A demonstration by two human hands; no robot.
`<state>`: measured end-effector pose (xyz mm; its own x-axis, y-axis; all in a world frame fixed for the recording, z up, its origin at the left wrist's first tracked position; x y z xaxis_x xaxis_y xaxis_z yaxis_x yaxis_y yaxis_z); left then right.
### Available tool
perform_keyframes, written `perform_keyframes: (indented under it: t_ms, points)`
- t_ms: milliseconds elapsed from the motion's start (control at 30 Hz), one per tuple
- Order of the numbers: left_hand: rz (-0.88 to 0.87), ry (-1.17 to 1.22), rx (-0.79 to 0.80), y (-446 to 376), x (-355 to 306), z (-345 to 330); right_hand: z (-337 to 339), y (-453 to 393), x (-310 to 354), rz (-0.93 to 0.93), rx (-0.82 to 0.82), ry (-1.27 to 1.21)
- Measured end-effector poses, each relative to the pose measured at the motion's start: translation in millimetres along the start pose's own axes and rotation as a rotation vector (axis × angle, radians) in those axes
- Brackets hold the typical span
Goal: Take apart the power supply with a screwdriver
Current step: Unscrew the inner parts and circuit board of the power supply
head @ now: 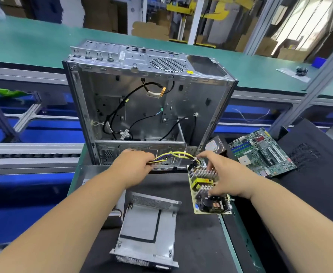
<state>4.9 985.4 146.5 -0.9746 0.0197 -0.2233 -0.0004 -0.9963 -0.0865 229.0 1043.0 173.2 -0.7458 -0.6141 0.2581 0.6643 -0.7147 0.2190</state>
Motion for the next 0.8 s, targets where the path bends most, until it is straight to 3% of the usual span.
perform_keyframes:
  t_ms: [300, 567, 800]
  points:
    - [-0.088, -0.147, 0.271, 14, 0, -40, -69, -21, -7, -0.015, 0.061, 0.094]
    - [-0.107, -0.139, 0.189, 20, -9, -44, -79, -43, 0, -0.007, 0.014, 0.151]
    - [-0.124, -0.152, 0.303, 29, -10, -57, -81, -48, 1, -0.045, 0.06, 0.133]
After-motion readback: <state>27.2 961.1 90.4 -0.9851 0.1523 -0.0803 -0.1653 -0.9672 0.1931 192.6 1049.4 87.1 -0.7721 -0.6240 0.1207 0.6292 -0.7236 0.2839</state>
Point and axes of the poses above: each hand's wrist, its own y-axis away from the middle knuckle, its own z-axis out of the back of the hand, x = y × z, the point moved 9 cm from there along -y, towards the middle knuckle, and after that the axes turned 1 degree about -y, right-handed, at the moved point
